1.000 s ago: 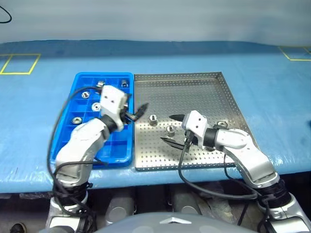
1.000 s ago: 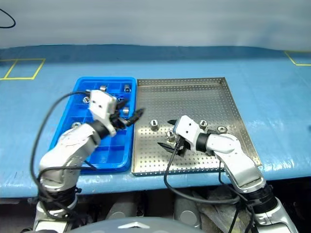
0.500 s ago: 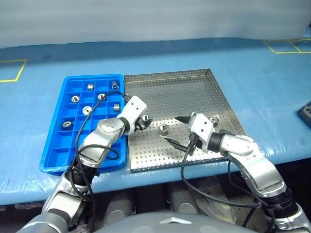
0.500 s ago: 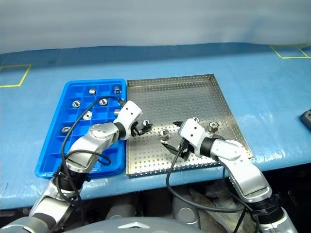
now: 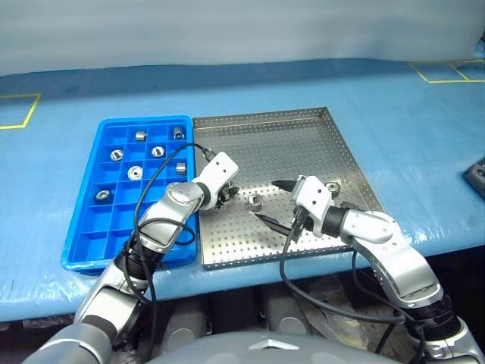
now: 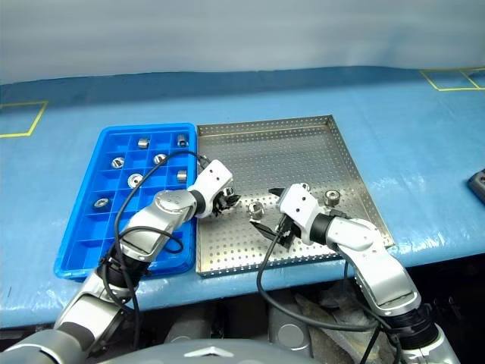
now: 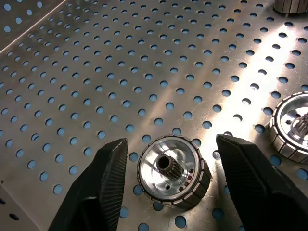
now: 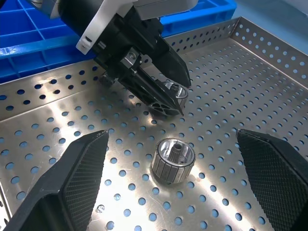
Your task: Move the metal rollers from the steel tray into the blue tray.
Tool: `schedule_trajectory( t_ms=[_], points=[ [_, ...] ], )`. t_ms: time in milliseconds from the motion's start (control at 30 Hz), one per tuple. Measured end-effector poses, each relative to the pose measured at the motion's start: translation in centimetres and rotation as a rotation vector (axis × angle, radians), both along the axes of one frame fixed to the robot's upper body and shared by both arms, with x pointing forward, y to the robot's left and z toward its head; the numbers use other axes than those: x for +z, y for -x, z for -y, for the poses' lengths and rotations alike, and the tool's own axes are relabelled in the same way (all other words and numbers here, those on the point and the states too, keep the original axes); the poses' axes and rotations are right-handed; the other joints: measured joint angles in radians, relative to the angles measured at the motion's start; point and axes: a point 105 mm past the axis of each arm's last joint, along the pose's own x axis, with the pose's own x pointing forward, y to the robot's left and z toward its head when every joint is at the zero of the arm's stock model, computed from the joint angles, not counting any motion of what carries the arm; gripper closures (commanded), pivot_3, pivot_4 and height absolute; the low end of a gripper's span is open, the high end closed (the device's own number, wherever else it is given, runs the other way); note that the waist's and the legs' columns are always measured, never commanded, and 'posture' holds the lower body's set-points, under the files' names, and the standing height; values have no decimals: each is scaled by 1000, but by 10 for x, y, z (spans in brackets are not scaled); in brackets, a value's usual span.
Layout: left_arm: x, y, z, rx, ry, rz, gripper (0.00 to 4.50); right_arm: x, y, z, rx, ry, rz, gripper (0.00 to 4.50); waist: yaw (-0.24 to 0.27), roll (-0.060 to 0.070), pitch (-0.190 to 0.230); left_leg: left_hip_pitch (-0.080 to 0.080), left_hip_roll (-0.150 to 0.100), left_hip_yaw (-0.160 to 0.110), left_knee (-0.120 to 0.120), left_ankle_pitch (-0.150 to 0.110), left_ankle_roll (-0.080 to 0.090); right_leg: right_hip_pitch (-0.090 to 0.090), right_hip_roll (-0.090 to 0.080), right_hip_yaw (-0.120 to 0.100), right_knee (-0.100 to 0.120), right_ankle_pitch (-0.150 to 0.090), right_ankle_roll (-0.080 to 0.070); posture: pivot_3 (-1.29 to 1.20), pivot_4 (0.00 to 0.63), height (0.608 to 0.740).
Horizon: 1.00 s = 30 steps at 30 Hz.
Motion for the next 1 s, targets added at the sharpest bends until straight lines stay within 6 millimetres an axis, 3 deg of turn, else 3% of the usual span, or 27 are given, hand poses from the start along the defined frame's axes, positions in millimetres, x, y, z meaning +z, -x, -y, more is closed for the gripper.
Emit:
schedule_trajectory(
  t_ms=[500,600,667,733,800,1000],
  points=[
    [4,-1,-6,11,10,7,2372,1,0,-2,3,-10,5,0,-5,0,0,0,0,0,0,0,0,0,0,0,0,0,0,-240,150,740],
    [27,-5,-8,50,131,76,2372,2,0,-3,6,-13,7,0,-6,0,0,0,0,0,0,0,0,-1,-2,0,0,0,0,-237,150,740],
    [53,-7,-12,67,229,161,2372,3,-1,-5,12,-16,13,0,-4,0,0,0,0,0,0,0,0,-1,-4,0,0,0,0,-237,150,740],
    [76,-4,-22,83,309,230,2372,5,-1,-6,16,-19,18,0,-5,1,0,0,1,0,0,0,-1,-1,-4,1,0,0,0,-217,150,740],
    [87,1,-35,107,361,264,2372,5,-1,-7,20,-22,22,0,-5,1,0,0,1,0,0,0,-1,-1,-4,1,0,0,0,-208,150,740],
    [81,28,-101,247,170,284,2372,10,-3,-13,56,-35,40,0,-1,1,0,0,1,0,0,0,-1,-1,-2,0,1,0,0,-137,150,740]
  ],
)
